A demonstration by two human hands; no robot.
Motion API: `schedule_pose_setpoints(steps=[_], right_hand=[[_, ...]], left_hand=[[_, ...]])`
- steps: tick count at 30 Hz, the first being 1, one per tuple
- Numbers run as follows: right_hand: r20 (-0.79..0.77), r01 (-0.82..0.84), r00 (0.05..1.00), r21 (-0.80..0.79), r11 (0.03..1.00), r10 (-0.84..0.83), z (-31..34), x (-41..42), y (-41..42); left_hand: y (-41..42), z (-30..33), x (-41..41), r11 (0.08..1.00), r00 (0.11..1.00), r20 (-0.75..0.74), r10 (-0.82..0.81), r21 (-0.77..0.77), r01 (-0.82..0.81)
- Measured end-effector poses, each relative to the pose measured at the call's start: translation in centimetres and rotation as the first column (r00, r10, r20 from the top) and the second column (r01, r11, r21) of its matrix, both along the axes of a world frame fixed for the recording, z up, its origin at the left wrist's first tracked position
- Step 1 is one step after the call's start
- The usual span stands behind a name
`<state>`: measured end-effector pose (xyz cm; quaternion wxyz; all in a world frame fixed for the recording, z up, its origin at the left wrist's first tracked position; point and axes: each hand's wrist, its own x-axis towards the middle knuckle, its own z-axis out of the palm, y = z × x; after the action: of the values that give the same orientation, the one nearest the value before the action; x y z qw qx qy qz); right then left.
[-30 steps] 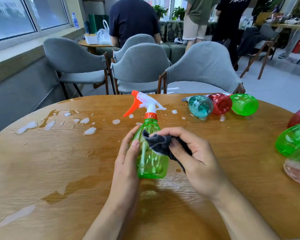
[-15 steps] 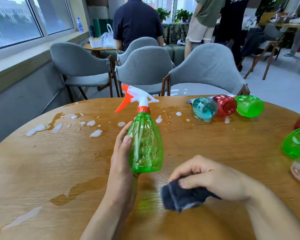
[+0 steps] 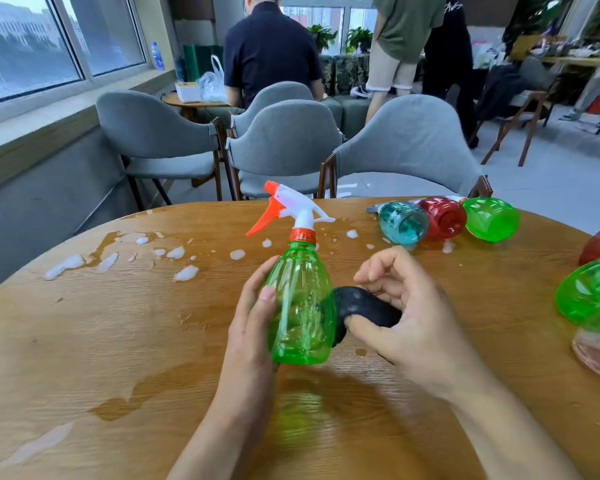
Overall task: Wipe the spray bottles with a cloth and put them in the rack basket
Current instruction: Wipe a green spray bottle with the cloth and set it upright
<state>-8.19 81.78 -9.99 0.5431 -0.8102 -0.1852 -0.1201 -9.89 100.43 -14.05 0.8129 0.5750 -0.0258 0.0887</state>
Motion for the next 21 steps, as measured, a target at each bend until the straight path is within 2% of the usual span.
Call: schedule_pose_setpoints(steps=[2, 4, 7, 11, 13, 16, 18, 21], right_hand=[[-0.03, 0.018, 0.999, 0.214, 0.977, -0.012, -0.5, 0.0, 0.7], [-0.109, 0.059, 0.994, 0.427, 0.902, -0.014, -1.1, -0.1, 1.8], [-0.246, 0.115, 0.964, 0.724, 0.68, 0.1, -1.5, -1.0, 3.8], [-0.301, 0.156, 0.915, 0.878, 0.452, 0.27, -1.4, -2.0, 6.2], [-0.358, 0.209, 0.895, 0.865, 0.456, 0.268, -1.6, -2.0, 6.8], [-0.42, 0.206, 0.877, 0.767, 0.608, 0.233, -1.6, -1.9, 6.7], [-0.41, 0.16, 0.883, 0.718, 0.678, 0.226, -1.5, -1.7, 6.2], [-0.33, 0.177, 0.939, 0.709, 0.682, 0.1, -1.5, -0.8, 5.4]], left_hand=[[0.2, 0.1, 0.0, 0.999, 1.0, 0.004, 0.011, -0.043, -0.011], [0.2, 0.3, 0.1, 0.997, 1.0, 0.01, 0.029, -0.073, -0.028], [0.0, 0.3, 0.0, 0.997, 0.998, 0.029, 0.055, -0.063, -0.053], [-0.1, 0.1, -0.2, 0.995, 0.995, 0.026, 0.096, -0.045, -0.095], [0.1, 0.1, -0.2, 0.994, 0.994, 0.03, 0.105, -0.03, -0.104], [0.5, -0.1, -0.3, 0.994, 0.994, 0.041, 0.105, 0.004, -0.105], [0.6, -0.1, -0.3, 0.994, 0.993, 0.055, 0.109, 0.027, -0.11], [0.4, -0.3, -0.4, 0.994, 0.993, 0.074, 0.096, 0.043, -0.099]])
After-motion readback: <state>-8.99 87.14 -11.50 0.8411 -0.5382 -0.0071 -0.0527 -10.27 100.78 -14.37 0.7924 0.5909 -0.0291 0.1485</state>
